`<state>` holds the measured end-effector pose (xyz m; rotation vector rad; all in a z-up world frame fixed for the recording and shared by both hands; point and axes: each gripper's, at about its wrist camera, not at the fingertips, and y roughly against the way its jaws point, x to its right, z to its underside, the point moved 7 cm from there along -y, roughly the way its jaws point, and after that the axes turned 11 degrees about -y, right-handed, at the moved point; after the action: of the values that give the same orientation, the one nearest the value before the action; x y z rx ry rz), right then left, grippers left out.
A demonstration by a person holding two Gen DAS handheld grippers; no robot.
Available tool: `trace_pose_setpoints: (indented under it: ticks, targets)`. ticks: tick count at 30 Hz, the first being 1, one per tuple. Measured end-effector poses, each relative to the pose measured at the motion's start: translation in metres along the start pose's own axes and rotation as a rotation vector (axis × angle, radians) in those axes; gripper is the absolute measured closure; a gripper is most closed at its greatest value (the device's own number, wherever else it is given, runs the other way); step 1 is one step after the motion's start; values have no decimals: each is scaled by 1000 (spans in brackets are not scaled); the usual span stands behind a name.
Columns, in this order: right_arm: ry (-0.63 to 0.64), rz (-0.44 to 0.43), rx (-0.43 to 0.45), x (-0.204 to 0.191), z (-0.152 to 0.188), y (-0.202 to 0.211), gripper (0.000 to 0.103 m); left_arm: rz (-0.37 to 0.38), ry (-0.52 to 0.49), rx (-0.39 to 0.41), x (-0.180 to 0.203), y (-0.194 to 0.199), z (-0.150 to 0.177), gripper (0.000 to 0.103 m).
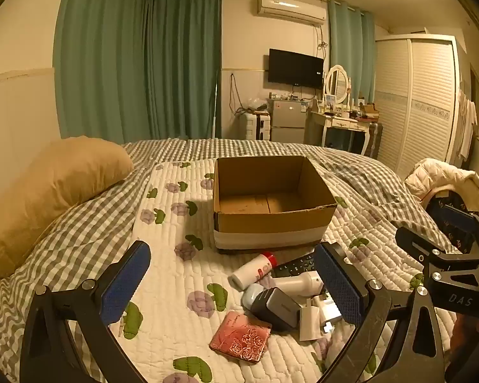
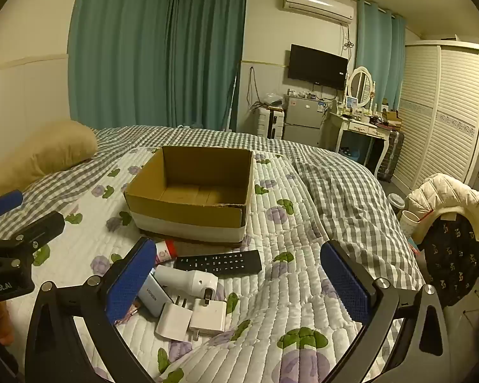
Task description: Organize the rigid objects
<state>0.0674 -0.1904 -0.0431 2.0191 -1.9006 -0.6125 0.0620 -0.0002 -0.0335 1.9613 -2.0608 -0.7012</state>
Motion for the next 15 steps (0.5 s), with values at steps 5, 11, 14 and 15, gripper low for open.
trace_pose_setpoints:
  ticks: [5, 11, 14, 15]
  targets:
    - [2, 0, 4, 0, -1, 0, 0, -17, -11, 6, 8, 4, -2, 0]
    - [5, 3, 2, 0, -2, 0, 0, -13, 18, 4, 5, 4, -3, 0]
    - [7, 4, 7, 0, -3, 0, 0, -10, 24, 3, -2, 2, -3, 0]
    - [6, 3, 7, 0, -3, 0, 0, -10, 23, 3, -2, 2, -3, 0]
